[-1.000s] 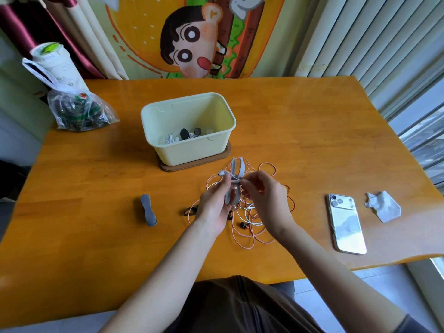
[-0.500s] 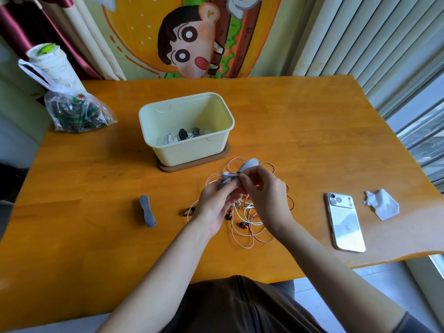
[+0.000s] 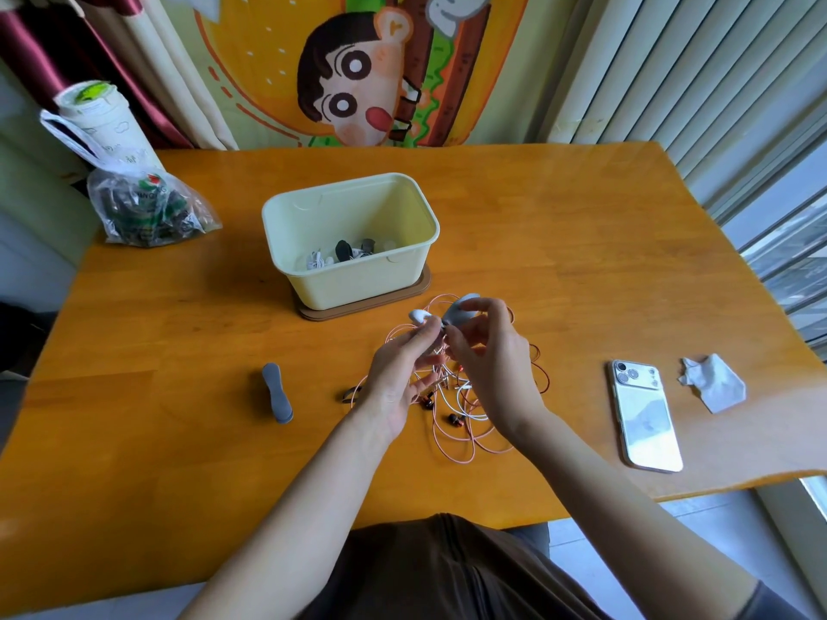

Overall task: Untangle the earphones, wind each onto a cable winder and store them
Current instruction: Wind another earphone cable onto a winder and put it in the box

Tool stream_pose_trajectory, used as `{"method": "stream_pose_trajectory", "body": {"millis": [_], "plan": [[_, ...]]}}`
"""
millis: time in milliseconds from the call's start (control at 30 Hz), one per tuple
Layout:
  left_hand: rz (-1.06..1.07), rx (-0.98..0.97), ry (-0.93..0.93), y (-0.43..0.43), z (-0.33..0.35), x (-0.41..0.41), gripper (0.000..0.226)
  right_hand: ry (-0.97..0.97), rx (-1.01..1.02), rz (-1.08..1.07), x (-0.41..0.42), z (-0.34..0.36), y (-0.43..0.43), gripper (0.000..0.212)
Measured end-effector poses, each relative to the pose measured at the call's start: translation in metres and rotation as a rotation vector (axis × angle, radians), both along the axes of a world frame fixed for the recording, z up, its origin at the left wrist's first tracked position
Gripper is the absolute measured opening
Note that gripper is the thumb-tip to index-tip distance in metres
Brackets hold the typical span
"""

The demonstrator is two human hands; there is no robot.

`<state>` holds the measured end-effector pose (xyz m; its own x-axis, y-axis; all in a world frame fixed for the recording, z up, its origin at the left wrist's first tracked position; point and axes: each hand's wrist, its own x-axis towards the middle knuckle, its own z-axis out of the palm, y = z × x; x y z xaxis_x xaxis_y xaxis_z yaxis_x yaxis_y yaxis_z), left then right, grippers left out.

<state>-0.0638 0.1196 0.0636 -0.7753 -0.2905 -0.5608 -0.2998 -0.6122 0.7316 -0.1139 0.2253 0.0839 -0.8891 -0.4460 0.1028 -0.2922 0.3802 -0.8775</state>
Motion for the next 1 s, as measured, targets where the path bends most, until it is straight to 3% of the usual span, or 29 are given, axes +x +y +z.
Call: {"method": "stream_pose_trajectory", "body": {"millis": [100, 233, 300, 400, 467, 533, 633, 800, 867, 1000], "plan": [[0.052, 0.023, -0.046, -0.002, -0.001, -0.003, 0.037, 0.017, -0.033, 0.024, 0.003, -0.003, -0.003, 0.032], [0.058, 0.074, -0.047, -0.001, 0.002, -0.004, 0.016, -0.018, -0.065, -0.044, 0.004, -0.008, -0.005, 0.044], [0.056, 0.097, -0.037, -0.001, 0.002, -0.003, 0.02, -0.022, -0.058, -0.055, 0.002, -0.007, -0.005, 0.05], [0.068, 0.079, -0.021, 0.0, 0.0, -0.002, 0.031, -0.021, -0.002, 0.003, -0.004, -0.003, -0.004, 0.022], [0.089, 0.002, -0.003, 0.0, -0.002, -0.001, 0.023, 0.0, 0.045, 0.021, -0.006, -0.002, -0.003, 0.006], [0.065, -0.147, 0.005, 0.0, -0.001, -0.001, 0.009, -0.002, 0.058, 0.024, -0.005, -0.002, -0.003, 0.004], [-0.028, -0.388, 0.022, 0.0, -0.002, -0.003, 0.013, -0.001, 0.071, 0.013, -0.004, -0.002, -0.003, 0.003], [-0.005, -0.664, 0.062, 0.002, 0.004, -0.003, 0.005, 0.012, 0.092, -0.009, -0.004, -0.007, -0.003, 0.009], [-0.056, -0.781, 0.089, 0.001, 0.004, -0.003, 0.014, 0.024, 0.103, -0.033, -0.004, -0.009, -0.003, 0.011], [-0.168, -0.779, 0.101, 0.0, 0.007, -0.003, 0.022, 0.003, 0.1, -0.069, -0.008, -0.009, 0.0, 0.007]]}}
